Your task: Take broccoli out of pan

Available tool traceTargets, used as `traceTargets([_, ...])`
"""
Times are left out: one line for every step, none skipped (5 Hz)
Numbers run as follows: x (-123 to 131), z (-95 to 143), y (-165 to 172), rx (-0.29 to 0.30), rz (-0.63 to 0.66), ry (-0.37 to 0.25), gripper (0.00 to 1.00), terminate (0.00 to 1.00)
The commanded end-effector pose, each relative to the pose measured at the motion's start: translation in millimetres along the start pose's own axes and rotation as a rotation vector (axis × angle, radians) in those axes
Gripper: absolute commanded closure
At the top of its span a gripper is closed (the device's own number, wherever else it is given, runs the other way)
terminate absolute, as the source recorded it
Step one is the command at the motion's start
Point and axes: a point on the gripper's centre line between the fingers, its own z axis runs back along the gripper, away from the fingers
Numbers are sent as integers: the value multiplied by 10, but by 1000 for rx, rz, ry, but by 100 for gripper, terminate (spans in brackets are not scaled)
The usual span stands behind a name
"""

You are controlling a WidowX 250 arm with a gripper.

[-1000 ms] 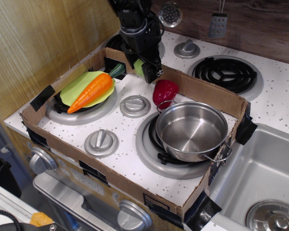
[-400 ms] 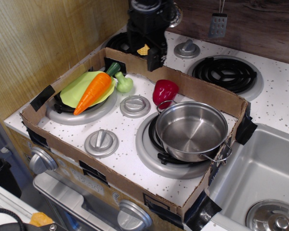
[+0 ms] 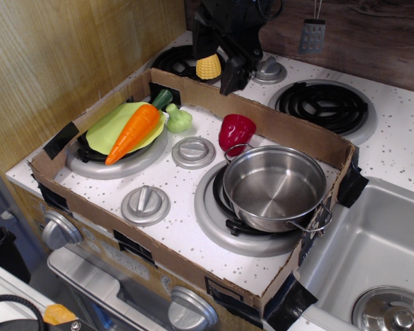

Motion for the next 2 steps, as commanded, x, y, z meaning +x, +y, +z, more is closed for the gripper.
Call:
traceTargets([-17, 251, -41, 8, 34, -27, 0, 0])
traceTargets([-17, 251, -41, 8, 34, -27, 0, 100])
